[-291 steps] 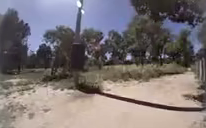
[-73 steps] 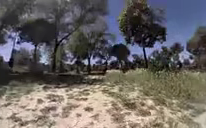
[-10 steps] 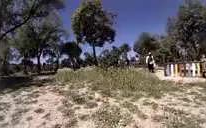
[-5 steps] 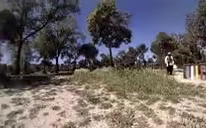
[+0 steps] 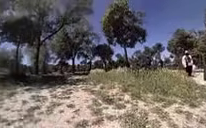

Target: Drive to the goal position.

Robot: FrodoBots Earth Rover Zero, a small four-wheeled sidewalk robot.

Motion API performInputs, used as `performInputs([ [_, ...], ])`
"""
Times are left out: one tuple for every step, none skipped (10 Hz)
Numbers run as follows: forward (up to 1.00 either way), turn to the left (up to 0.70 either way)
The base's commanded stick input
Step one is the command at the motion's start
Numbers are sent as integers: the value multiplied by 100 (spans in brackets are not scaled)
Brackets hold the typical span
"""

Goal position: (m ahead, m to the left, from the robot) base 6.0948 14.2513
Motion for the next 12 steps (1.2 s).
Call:
performInputs([
  [27, 69],
  [65, 46],
  [85, 34],
  [85, 34],
  [85, 34],
  [85, 34],
  [85, 34],
  [85, 34],
  [85, 30],
  [85, 19],
  [85, 0],
  [85, 0],
])
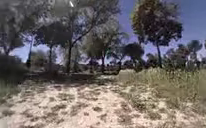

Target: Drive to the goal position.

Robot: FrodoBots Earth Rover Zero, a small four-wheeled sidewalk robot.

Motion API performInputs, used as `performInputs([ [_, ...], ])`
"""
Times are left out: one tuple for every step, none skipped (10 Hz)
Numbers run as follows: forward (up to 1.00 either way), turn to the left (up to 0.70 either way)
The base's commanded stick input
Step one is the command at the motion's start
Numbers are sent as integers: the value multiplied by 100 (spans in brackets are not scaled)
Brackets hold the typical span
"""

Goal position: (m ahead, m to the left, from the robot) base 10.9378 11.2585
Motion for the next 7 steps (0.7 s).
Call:
performInputs([
  [85, 0],
  [85, 0],
  [85, 0],
  [85, 2],
  [85, 12],
  [85, 12],
  [85, 5],
])
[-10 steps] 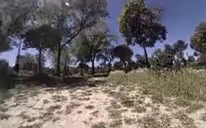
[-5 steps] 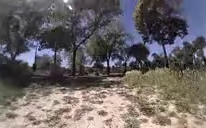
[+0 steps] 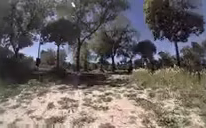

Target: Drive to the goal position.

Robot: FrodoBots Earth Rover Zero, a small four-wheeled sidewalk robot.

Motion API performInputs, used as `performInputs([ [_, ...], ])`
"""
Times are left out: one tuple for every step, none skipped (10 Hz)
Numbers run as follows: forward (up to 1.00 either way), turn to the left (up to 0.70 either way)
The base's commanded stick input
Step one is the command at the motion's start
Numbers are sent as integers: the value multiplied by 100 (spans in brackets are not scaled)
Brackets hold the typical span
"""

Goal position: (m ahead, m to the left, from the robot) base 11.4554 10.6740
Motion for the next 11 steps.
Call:
performInputs([
  [85, 0],
  [85, 0],
  [85, 0],
  [85, 0],
  [85, 0],
  [85, 0],
  [85, 0],
  [85, 0],
  [85, 0],
  [85, 0],
  [85, 0],
])
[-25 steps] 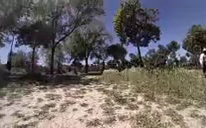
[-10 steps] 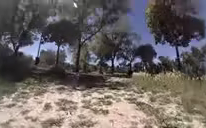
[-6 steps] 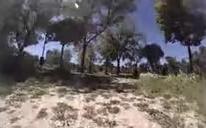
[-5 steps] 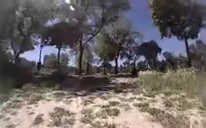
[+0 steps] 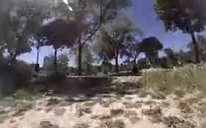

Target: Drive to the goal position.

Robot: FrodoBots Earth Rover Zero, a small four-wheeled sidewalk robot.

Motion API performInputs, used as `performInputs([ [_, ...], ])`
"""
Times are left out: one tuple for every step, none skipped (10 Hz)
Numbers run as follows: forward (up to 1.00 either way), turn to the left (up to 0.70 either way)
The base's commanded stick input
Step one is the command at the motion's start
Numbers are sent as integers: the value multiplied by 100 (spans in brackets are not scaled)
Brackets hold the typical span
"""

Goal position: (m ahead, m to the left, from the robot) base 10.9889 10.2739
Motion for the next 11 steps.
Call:
performInputs([
  [85, 0],
  [85, 0],
  [85, 0],
  [85, 0],
  [85, 0],
  [85, 0],
  [85, 0],
  [85, 0],
  [85, 0],
  [85, 0],
  [85, 0],
])
